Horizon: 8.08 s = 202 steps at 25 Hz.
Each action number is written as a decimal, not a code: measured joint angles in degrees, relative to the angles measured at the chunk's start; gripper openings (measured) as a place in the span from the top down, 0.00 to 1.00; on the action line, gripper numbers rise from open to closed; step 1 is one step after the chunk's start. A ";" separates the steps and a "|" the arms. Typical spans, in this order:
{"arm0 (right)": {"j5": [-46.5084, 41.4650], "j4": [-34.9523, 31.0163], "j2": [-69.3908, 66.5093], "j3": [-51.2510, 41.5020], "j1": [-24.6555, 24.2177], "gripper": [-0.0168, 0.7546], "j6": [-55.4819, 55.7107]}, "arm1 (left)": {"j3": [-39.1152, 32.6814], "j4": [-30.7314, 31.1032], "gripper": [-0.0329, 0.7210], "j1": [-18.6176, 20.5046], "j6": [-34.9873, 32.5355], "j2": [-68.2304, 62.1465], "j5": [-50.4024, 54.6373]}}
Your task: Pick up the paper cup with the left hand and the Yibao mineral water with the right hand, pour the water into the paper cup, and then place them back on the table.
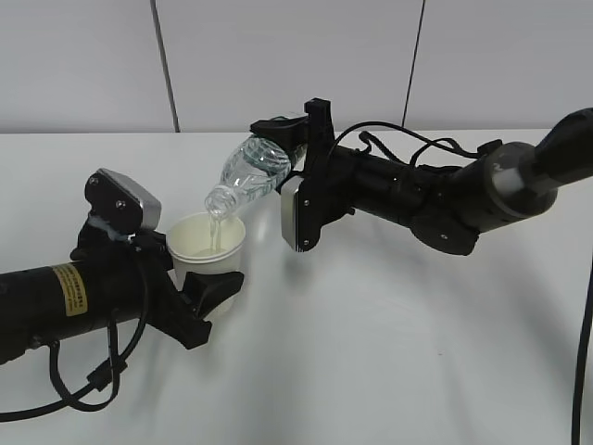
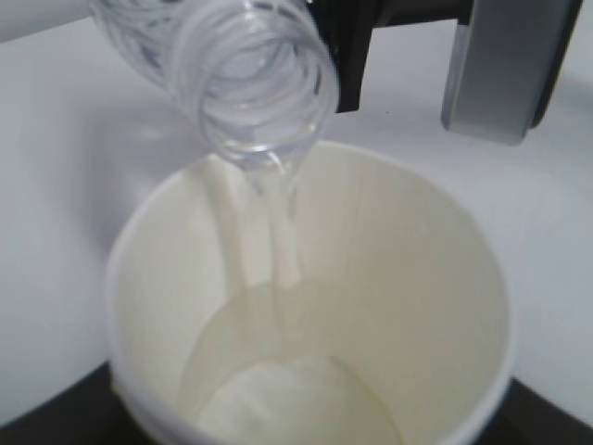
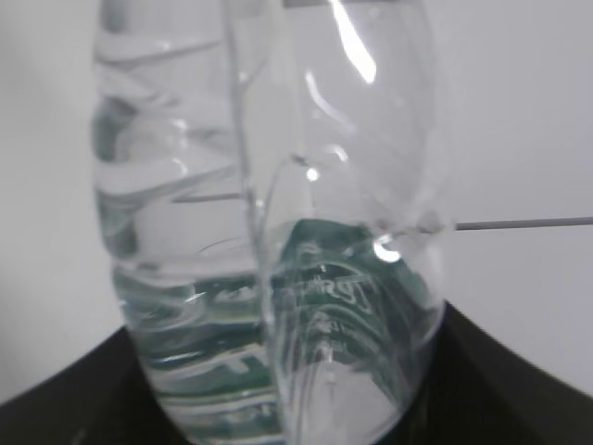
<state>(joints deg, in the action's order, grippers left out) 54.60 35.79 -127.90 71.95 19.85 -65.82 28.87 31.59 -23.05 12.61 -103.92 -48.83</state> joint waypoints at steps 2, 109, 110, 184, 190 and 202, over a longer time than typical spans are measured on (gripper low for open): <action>0.00 0.00 0.00 0.00 0.00 0.37 0.00 | 0.00 0.00 0.38 0.00 0.00 0.00 0.00; -1.62 -11.95 1.02 -3.59 0.00 0.37 68.41 | 5.99 -27.35 0.38 5.21 -11.05 -9.18 -10.35; -1.67 -12.69 1.52 -4.64 0.00 0.37 68.41 | 6.83 -27.42 0.38 5.39 -11.05 -9.91 -10.35; 5.05 -49.66 -3.70 -13.28 0.00 0.16 63.90 | -4.31 -31.90 0.23 3.93 -11.06 19.64 9.42; 5.33 -49.66 -3.70 -15.57 0.00 0.14 64.00 | -4.36 -31.59 0.23 3.93 -11.06 19.64 9.46; 10.33 -45.79 -0.71 -26.31 0.00 0.14 64.71 | -4.36 -31.59 0.23 3.32 -11.06 19.64 9.46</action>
<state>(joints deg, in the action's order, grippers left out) 64.92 -10.00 -128.61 45.64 19.85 -1.11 24.51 0.00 -19.72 1.55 -84.27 -39.37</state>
